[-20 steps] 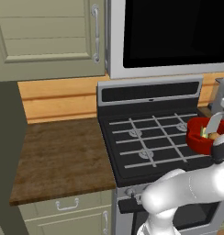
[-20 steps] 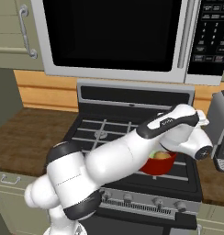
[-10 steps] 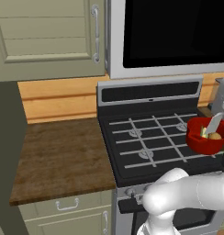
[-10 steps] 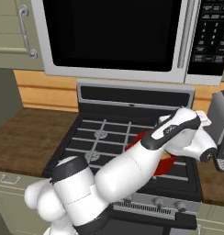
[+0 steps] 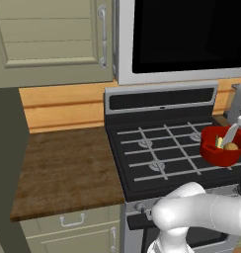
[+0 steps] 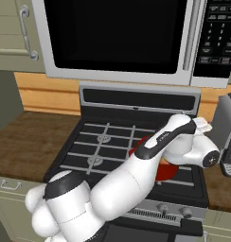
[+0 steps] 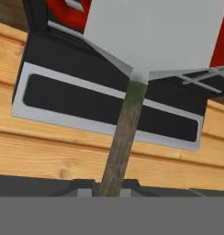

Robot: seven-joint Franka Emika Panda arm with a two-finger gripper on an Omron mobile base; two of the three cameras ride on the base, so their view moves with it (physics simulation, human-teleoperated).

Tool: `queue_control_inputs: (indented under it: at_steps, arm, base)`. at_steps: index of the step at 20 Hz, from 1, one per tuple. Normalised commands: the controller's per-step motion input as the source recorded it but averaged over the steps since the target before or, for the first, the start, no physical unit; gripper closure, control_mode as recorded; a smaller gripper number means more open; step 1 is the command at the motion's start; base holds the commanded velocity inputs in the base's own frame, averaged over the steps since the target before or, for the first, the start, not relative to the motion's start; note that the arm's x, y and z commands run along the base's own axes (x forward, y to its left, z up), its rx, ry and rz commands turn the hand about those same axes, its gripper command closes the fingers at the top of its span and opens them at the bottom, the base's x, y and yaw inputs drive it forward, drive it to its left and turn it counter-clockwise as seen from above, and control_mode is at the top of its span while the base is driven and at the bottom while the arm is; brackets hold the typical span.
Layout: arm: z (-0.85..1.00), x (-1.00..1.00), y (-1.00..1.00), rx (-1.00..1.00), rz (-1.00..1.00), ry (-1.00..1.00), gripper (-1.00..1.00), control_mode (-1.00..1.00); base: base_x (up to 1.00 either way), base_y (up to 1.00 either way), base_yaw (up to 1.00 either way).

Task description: Put the corn and potato in the pot. Retrieve the spatula and lightly stir the vegetables in the pot.

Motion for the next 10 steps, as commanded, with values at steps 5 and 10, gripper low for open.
queue_control_inputs:
  at_steps: [5,10]
  arm:
    - [-0.51,0.0,0.15,-0.02,0.0,0.32,1.0,-1.0]
    - [-0.02,-0.04,0.06,0.0,0.0,0.09,1.0,-1.0]
  base:
    - [0.0,0.0,0.0]
    - [0.0,0.0,0.0]
